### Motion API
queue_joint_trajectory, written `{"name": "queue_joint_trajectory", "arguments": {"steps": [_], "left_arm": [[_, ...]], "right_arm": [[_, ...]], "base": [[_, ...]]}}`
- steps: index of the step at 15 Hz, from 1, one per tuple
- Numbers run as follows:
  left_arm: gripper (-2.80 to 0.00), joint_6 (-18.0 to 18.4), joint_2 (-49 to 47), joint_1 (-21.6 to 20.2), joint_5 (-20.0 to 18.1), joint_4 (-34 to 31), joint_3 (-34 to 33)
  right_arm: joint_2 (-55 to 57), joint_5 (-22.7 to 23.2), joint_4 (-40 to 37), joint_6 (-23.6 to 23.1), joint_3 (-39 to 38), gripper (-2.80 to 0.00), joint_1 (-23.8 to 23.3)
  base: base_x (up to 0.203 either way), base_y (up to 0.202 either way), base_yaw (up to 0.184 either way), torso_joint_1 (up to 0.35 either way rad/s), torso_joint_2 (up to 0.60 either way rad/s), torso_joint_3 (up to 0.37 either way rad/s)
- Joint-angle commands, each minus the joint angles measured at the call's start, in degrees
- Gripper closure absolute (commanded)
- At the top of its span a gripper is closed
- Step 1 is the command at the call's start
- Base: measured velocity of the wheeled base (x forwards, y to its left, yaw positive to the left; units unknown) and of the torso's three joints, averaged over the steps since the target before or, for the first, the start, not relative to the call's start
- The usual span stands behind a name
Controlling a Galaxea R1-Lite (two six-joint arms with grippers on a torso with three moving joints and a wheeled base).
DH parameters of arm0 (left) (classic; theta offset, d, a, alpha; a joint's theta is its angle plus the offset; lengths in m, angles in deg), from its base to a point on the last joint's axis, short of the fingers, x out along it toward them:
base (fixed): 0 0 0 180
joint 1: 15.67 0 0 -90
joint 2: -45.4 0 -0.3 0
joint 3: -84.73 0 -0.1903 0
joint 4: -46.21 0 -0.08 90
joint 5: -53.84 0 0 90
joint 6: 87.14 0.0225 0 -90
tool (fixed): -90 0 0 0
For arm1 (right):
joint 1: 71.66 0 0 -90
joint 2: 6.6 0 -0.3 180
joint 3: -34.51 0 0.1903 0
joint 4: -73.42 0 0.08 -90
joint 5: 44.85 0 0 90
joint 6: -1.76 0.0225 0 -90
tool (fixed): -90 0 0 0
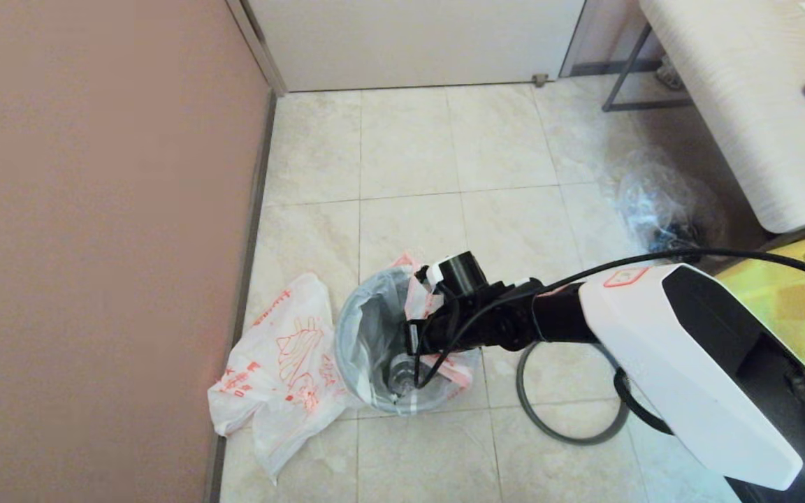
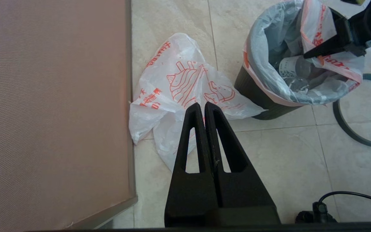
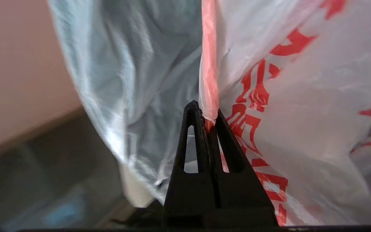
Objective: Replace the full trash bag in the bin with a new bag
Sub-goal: Place the trash bag on the floor
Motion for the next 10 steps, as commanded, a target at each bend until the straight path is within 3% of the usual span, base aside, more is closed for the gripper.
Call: {"name": "queue_joint_trajectory", "arguments": {"steps": [1,4,10], "left_arm": [[0.00,-0.02,-0.05,0.00,-0.04,0.01,0.00],[0.00,-0.02,-0.05,0.00,-0.01,0.01,0.00],[0.00,-0.02,-0.05,0.00,-0.04,0.01,0.00]], "right_arm": [[1.15,-0.28,-0.31,-0.88,0.74,0.00,0.67],[5.11,-5.00,0.14,-7.48,0.74,0.00,0.91],[4.06,-7.40,1.65,-10.64,0.73,0.00,3.27]], "base": [[0.000,0.000,0.000,0.000,0.00,0.000],[0.000,0.000,0.000,0.000,0.00,0.000],[0.000,0.000,0.000,0.000,0.00,0.000]]}}
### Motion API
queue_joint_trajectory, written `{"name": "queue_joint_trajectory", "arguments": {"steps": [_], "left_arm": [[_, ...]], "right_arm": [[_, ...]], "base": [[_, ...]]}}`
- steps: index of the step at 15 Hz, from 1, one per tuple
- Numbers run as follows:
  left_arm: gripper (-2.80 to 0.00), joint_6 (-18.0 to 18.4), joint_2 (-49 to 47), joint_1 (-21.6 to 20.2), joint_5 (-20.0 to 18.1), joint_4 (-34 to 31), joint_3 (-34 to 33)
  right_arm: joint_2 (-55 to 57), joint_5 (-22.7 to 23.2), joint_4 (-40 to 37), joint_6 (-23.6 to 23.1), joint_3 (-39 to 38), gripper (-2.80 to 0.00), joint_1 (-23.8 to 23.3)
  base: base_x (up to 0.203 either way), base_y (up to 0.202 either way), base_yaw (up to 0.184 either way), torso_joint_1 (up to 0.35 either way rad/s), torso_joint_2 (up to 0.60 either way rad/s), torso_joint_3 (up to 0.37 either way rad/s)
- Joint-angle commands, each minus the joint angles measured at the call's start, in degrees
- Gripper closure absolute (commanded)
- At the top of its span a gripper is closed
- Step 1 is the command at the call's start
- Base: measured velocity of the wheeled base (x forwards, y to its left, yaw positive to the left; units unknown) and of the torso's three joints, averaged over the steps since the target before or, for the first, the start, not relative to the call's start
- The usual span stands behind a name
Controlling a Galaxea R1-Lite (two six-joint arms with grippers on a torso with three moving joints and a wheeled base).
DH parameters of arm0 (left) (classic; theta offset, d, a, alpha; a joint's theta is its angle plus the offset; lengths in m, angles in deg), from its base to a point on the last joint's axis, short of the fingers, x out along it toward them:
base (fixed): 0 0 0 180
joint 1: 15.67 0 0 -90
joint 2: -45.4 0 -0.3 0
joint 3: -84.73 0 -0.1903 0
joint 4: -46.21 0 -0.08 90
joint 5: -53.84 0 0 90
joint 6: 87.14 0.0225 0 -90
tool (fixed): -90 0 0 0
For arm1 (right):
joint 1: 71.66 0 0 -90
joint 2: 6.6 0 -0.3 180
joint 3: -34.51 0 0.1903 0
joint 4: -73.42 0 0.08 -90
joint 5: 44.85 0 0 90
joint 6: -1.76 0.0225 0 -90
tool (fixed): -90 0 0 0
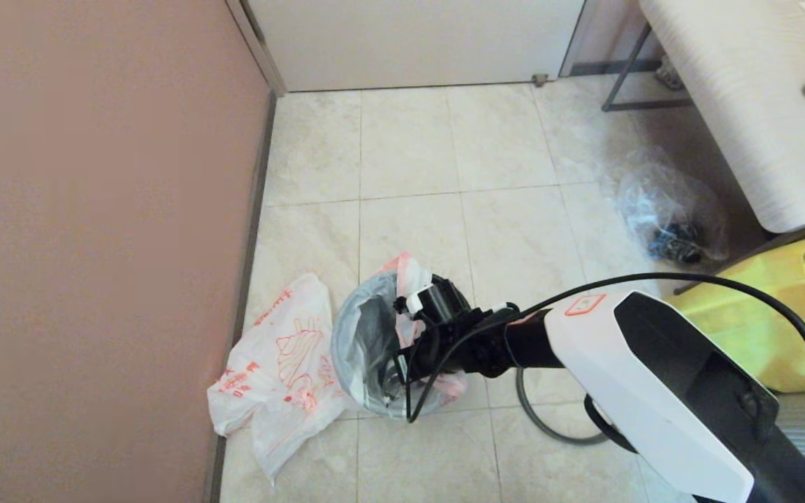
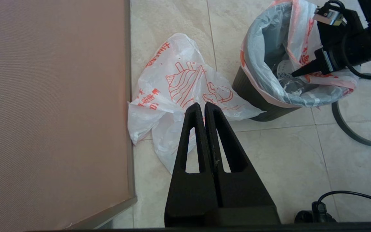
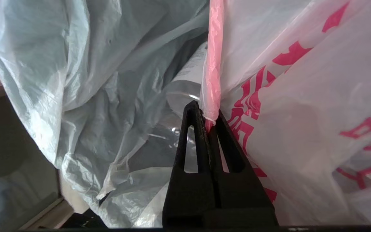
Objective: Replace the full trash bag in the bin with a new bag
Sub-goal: Place the trash bag on the floor
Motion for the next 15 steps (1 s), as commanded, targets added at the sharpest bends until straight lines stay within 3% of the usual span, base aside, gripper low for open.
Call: {"name": "queue_joint_trajectory", "arguments": {"steps": [1,7,11,15], "left_arm": [[0.00,-0.02,-0.05,0.00,-0.03,-0.01,0.00],[0.00,-0.02,-0.05,0.00,-0.02,-0.01,0.00],[0.00,-0.02,-0.05,0.00,0.02,-0.01,0.00],[0.00,-0.02,-0.05,0.00,0.03,-0.01,0.00]], "right_arm": [[-1.35,-0.21,-0.32,0.19,-0.31,0.00,0.74],[-11.66,-0.50,-6.14,6.58,-4.63,0.00,3.02],[-18.61,-1.46,-6.40,6.71,-11.88,0.00,2.53],[-22.79,-2.16,-6.51,6.69,-14.13,0.00,2.24]], "base": [[0.000,0.000,0.000,0.000,0.00,0.000],[0.000,0.000,0.000,0.000,0.00,0.000],[0.000,0.000,0.000,0.000,0.00,0.000],[0.000,0.000,0.000,0.000,0.00,0.000]]}}
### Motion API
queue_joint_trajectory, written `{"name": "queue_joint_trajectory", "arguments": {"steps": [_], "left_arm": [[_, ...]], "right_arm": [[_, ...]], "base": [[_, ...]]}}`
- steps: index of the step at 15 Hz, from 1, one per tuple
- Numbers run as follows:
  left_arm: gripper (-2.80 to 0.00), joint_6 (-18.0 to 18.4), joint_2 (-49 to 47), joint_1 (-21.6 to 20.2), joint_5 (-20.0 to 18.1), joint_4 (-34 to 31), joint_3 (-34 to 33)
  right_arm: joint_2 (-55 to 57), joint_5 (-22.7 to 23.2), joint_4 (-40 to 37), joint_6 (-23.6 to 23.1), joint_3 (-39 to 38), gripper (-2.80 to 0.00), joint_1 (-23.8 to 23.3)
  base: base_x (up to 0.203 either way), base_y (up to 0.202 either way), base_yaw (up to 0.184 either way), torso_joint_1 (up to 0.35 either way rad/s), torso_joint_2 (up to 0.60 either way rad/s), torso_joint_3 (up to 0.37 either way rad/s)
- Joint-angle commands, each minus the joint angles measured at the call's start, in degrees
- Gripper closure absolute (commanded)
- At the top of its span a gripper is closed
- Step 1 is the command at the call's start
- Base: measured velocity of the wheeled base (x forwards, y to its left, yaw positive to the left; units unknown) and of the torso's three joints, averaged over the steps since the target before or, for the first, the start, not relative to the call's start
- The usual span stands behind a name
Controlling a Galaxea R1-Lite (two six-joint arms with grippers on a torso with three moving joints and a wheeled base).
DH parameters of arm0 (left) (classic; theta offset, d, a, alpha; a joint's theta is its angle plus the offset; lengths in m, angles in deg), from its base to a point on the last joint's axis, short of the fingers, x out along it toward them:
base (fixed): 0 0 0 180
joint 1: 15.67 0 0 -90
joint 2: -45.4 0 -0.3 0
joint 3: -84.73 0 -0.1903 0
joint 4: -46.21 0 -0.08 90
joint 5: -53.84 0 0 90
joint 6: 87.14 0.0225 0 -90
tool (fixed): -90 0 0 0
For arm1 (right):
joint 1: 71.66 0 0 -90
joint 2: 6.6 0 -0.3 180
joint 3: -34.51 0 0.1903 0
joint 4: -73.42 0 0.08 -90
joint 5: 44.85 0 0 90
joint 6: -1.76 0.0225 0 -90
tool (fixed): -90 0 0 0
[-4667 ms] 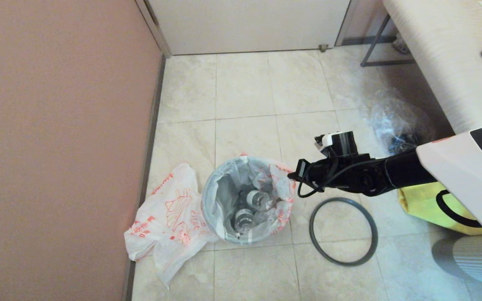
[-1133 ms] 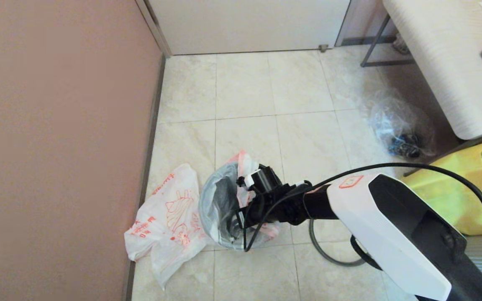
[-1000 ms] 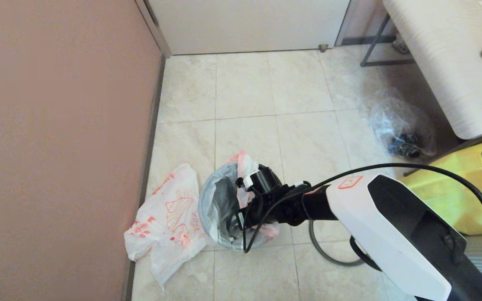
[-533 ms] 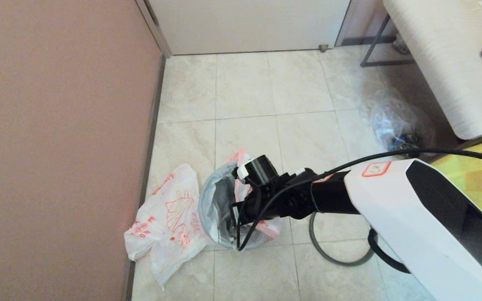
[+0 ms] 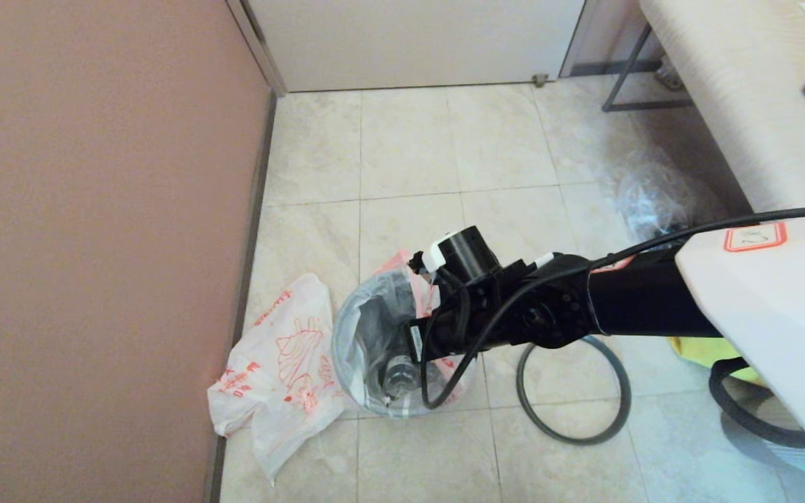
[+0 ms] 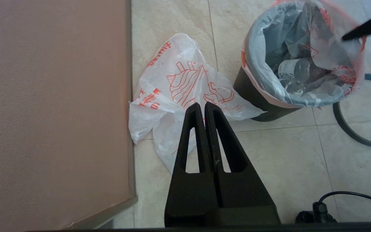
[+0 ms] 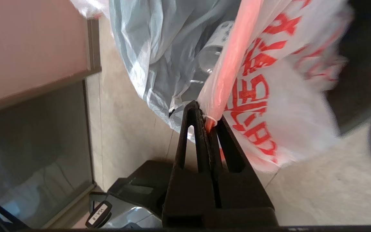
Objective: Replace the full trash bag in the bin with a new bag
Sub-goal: Place the trash bag on the floor
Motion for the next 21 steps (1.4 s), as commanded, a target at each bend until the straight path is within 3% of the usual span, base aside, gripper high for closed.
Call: {"name": "queue_joint_trajectory", "arguments": {"steps": [1,12,17,21], "left_arm": [[0.00,-0.03,-0.05,0.00,-0.04,0.01,0.00],[0.00,-0.03,-0.05,0.00,0.04,0.01,0.00],[0.00,-0.03,-0.05,0.00,0.04,0.01,0.00],[0.00,-0.03,-0.05,0.00,0.03,0.01,0.00]], "right_arm": [[-2.55,-0.54,0.05,0.03,-0.19,0.00,0.00],[-8.33,-1.31,-2.85,-0.33,-1.24,0.00,0.60],[-4.00,-5.02,-2.14,-1.56,-0.96,0.00,-1.49],[-6.64,-11.08,-0.47,-1.53,-2.38,0.00,-4.98]], "base": [[0.000,0.000,0.000,0.000,0.00,0.000],[0.000,0.000,0.000,0.000,0.00,0.000],[0.000,0.000,0.000,0.000,0.00,0.000],[0.000,0.000,0.000,0.000,0.00,0.000]]}}
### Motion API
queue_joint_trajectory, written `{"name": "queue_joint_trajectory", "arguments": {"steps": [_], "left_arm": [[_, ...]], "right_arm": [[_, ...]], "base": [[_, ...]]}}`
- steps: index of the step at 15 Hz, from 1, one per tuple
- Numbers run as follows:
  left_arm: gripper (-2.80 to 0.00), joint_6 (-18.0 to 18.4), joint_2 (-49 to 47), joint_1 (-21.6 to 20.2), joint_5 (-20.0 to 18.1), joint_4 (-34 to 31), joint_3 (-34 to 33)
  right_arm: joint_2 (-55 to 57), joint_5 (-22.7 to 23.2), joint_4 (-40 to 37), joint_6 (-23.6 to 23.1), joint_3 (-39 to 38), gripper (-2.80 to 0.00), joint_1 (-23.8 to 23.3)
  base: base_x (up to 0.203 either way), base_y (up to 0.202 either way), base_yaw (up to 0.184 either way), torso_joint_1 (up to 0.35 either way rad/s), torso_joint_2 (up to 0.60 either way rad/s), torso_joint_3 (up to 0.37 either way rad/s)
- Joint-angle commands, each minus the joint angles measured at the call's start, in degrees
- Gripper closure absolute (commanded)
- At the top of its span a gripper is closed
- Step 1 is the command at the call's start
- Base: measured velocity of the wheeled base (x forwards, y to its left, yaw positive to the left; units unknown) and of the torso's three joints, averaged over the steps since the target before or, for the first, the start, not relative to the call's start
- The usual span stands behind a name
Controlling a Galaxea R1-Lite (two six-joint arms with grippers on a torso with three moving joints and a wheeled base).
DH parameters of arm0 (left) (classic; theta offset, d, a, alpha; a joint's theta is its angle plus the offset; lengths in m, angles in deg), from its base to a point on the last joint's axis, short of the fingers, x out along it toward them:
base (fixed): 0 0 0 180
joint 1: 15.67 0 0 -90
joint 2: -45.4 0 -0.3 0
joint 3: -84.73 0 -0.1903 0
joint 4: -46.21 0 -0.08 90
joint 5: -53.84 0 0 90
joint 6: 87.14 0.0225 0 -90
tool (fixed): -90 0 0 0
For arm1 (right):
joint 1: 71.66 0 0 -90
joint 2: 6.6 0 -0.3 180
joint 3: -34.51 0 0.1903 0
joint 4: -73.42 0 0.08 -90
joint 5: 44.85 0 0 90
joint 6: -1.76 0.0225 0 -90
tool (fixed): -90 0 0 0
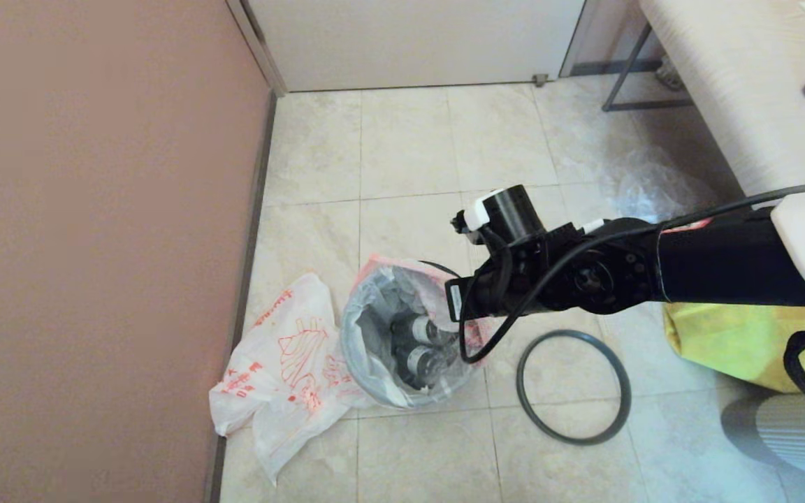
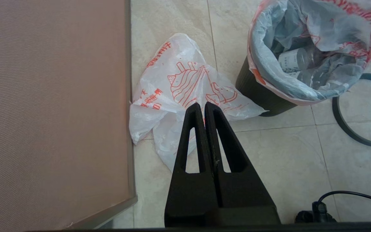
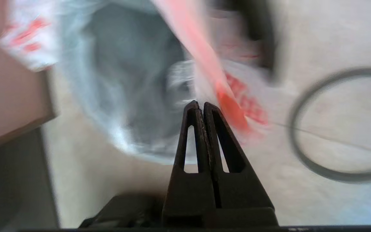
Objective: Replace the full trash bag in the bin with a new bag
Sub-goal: Place the trash bag on the floor
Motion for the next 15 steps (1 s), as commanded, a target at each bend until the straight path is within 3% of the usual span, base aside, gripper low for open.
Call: {"name": "queue_joint_trajectory", "arguments": {"steps": [1,2,8,11,15], "left_arm": [[0.00,0.00,-0.05,0.00,-0.05,0.01,0.00],[0.00,0.00,-0.05,0.00,0.04,0.01,0.00],[0.00,0.00,-0.05,0.00,0.04,0.01,0.00],[0.00,0.00,-0.05,0.00,0.04,0.01,0.00],[0.00,0.00,-0.05,0.00,0.02,0.01,0.00]], "right_arm": [[-1.76,-0.04,0.13,-0.14,-1.99,0.00,-1.32],[-2.22,-0.23,0.46,-0.52,-3.09,-2.80,-1.76],[-4.72,-0.04,8.57,-1.96,-8.97,-2.80,-1.44],[-1.66,1.95,10.02,-5.75,-8.98,-2.80,-2.05],[5.37,2.40,18.49,-12.73,-8.46,-2.80,-2.08]], "base": [[0.000,0.000,0.000,0.000,0.00,0.000],[0.000,0.000,0.000,0.000,0.00,0.000],[0.000,0.000,0.000,0.000,0.00,0.000],[0.000,0.000,0.000,0.000,0.00,0.000],[0.000,0.000,0.000,0.000,0.00,0.000]]}}
